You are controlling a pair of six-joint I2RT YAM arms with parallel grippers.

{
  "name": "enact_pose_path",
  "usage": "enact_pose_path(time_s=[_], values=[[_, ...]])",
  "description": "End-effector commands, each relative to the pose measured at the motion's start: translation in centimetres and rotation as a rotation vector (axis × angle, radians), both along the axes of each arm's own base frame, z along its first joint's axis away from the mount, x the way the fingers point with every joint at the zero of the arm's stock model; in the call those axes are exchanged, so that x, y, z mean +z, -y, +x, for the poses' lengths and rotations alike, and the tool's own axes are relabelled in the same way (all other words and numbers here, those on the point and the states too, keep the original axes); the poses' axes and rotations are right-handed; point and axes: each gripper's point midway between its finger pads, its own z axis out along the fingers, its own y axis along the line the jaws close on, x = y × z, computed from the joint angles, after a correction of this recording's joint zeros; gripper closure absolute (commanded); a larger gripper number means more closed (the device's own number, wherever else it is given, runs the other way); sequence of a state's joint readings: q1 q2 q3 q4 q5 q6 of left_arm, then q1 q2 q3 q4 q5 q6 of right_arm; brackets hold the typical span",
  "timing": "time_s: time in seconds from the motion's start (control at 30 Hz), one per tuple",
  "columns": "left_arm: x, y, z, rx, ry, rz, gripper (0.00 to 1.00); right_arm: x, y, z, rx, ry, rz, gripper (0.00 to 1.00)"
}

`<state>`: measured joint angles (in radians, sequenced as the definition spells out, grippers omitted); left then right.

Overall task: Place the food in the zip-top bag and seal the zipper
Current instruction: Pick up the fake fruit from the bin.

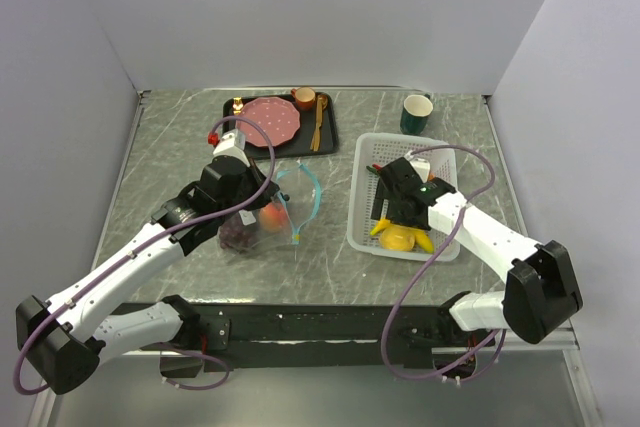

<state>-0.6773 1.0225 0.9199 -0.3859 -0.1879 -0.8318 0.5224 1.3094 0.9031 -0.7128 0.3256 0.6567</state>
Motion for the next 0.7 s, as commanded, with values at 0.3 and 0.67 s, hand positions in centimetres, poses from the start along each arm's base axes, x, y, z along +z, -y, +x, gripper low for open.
enact_pose_path(time_s=[0.3, 0.67], values=[[1.5, 0.3, 0.3, -0.021, 0.051, -0.013, 0.99, -2.3, 0.8, -2.7, -0.04, -0.101, 0.009, 0.0], [0.8, 0.4, 0.2, -0.023, 0.035, -0.013, 0.99, -3.3, -0.9, -1.3, 0.001, -0.083, 0.064, 0.18]])
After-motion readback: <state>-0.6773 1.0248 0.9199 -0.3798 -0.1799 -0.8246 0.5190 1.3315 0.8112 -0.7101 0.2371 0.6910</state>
